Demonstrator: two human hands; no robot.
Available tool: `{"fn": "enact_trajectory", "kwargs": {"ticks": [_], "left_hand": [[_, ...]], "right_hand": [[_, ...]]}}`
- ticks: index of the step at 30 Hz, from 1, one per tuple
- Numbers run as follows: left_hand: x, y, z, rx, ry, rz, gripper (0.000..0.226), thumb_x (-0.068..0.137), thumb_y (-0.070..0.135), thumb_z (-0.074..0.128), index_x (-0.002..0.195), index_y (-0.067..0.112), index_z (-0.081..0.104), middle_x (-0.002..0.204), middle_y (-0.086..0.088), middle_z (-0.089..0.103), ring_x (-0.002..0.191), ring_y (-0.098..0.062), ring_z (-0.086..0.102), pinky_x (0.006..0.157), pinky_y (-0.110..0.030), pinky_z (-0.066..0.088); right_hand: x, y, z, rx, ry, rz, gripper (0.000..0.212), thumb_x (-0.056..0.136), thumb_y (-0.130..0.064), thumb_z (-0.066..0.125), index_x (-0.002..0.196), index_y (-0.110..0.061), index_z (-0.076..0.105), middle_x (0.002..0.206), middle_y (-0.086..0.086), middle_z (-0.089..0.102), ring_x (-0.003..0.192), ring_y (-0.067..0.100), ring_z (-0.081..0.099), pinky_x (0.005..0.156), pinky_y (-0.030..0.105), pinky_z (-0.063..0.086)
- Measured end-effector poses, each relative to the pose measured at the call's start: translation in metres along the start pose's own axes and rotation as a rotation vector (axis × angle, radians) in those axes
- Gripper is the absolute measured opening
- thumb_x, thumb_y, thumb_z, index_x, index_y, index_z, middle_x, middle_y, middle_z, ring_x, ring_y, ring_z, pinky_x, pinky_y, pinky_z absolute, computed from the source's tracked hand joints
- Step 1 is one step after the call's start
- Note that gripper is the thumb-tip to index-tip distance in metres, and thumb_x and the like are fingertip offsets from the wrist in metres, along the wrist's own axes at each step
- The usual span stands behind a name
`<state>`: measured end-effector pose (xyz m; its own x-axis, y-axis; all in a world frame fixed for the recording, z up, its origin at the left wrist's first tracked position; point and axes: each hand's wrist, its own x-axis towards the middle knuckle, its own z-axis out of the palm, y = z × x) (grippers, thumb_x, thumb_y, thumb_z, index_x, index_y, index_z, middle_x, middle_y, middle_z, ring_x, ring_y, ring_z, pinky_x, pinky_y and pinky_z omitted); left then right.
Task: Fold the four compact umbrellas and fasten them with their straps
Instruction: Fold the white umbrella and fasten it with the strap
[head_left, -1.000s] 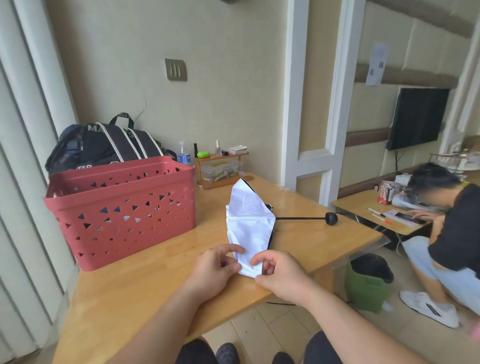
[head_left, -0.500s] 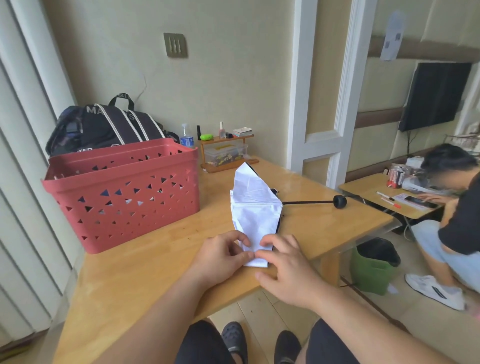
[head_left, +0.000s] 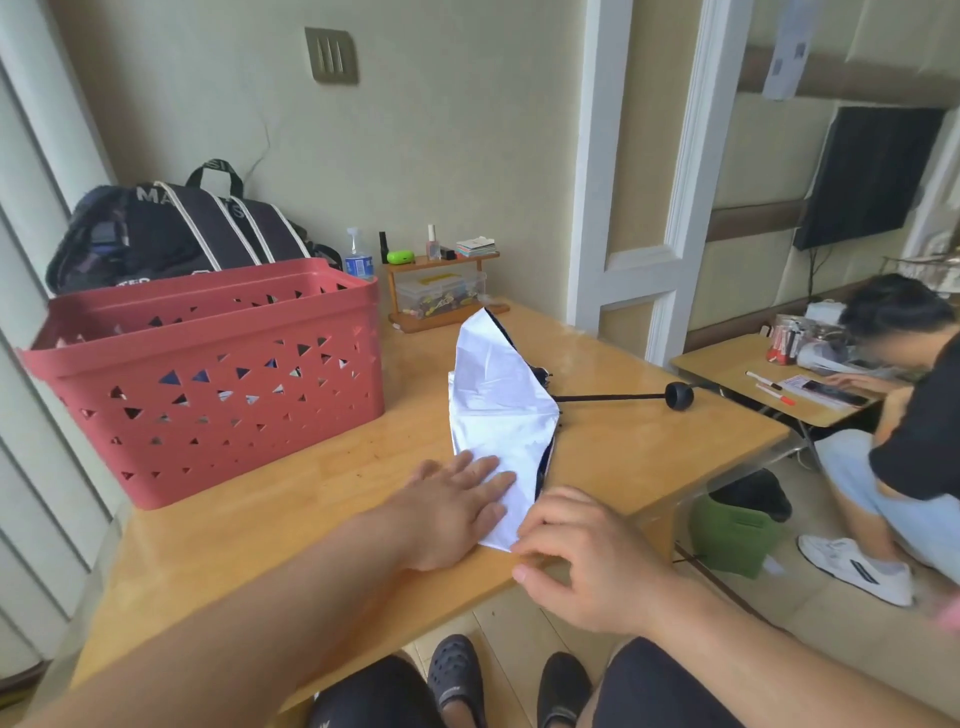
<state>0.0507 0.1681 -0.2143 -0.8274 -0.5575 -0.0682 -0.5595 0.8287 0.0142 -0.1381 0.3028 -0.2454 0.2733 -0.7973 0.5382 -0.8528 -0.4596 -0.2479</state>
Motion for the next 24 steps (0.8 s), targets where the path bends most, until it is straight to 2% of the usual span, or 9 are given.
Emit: {"fn": "enact_trajectory", "kwargs": {"ticks": [2,5,8,12,15,18,20,22,24], "left_hand": [[-0.001,-0.003,0.002,-0.02,-0.147,-0.036,0.06,0.103,0.071,0.01,0.16,0.056,-0.004,0.173,0.014,-0.013,0.159,-0.014,-0.015,0.127,-0.049,-0.003],[0.001,-0.003,-0.006,0.044,-0.16,-0.023,0.068,0.094,0.085,0.011,0.155,0.063,-0.005,0.173,0.014,-0.011,0.16,-0.016,-0.012,0.125,-0.053,0.0],[0.005,-0.006,-0.02,0.078,-0.16,0.009,0.066,0.09,0.089,0.015,0.153,0.067,0.016,0.173,0.012,0.008,0.157,-0.018,0.006,0.121,-0.054,0.01],[0.025,-0.018,-0.035,-0.094,0.129,-0.022,0.039,0.103,0.066,0.037,0.122,0.048,0.066,0.132,0.019,0.063,0.131,-0.015,0.045,0.107,-0.043,0.027],[0.039,-0.023,-0.028,-0.044,0.243,-0.033,0.05,0.102,0.055,0.049,0.15,0.042,0.049,0.156,0.015,0.047,0.145,-0.016,0.038,0.112,-0.038,0.028],[0.036,-0.02,-0.013,-0.026,-0.102,-0.011,0.084,0.097,0.08,0.026,0.166,0.039,0.002,0.175,0.008,-0.005,0.16,-0.013,-0.008,0.127,-0.046,0.001],[0.032,-0.019,-0.009,-0.054,-0.173,-0.017,0.093,0.091,0.088,0.019,0.164,0.039,-0.013,0.171,0.011,-0.022,0.156,-0.009,-0.025,0.127,-0.048,-0.01],[0.033,-0.021,-0.008,-0.069,-0.159,-0.008,0.098,0.087,0.093,0.022,0.164,0.04,-0.01,0.172,0.012,-0.02,0.156,-0.008,-0.023,0.127,-0.048,-0.009],[0.035,-0.029,-0.012,-0.142,-0.076,-0.002,0.094,0.083,0.094,0.03,0.163,0.046,0.016,0.173,0.012,0.01,0.159,-0.007,0.006,0.128,-0.044,0.008]], "right_hand": [[0.013,0.007,-0.007,0.027,0.055,0.055,0.025,0.096,-0.034,0.062,0.076,-0.022,0.072,0.079,-0.016,0.061,0.084,0.005,0.053,0.079,0.03,0.05],[0.049,0.028,-0.016,0.0,0.155,0.179,0.018,0.097,-0.027,0.062,0.091,-0.02,0.077,0.097,-0.013,0.069,0.091,0.004,0.057,0.088,0.026,0.049],[0.08,0.062,-0.022,0.011,-0.016,0.367,0.029,0.099,-0.034,0.061,0.124,-0.023,0.072,0.13,-0.012,0.065,0.101,0.001,0.054,0.092,0.017,0.038],[0.075,0.092,-0.008,-0.127,-0.31,0.46,0.05,0.096,-0.058,0.054,0.142,-0.038,0.057,0.148,-0.021,0.043,0.139,0.009,0.035,0.116,0.038,0.033],[0.068,0.096,-0.004,-0.097,-0.264,0.462,0.049,0.094,-0.062,0.055,0.138,-0.042,0.059,0.142,-0.027,0.043,0.139,0.005,0.031,0.119,0.04,0.031],[0.067,0.098,-0.001,-0.044,-0.212,0.449,0.045,0.094,-0.057,0.06,0.135,-0.04,0.063,0.136,-0.03,0.047,0.133,0.002,0.036,0.117,0.031,0.032],[0.074,0.099,-0.003,-0.016,-0.202,0.453,0.035,0.096,-0.055,0.059,0.127,-0.041,0.068,0.127,-0.028,0.051,0.128,0.002,0.04,0.111,0.024,0.034],[0.084,0.101,-0.007,-0.006,-0.181,0.467,0.027,0.097,-0.055,0.057,0.111,-0.039,0.073,0.113,-0.023,0.055,0.119,0.005,0.048,0.098,0.019,0.037],[0.091,0.1,-0.006,-0.102,-0.202,0.451,0.04,0.09,-0.068,0.053,0.116,-0.042,0.068,0.112,-0.022,0.05,0.117,0.007,0.045,0.094,0.023,0.037]]}}
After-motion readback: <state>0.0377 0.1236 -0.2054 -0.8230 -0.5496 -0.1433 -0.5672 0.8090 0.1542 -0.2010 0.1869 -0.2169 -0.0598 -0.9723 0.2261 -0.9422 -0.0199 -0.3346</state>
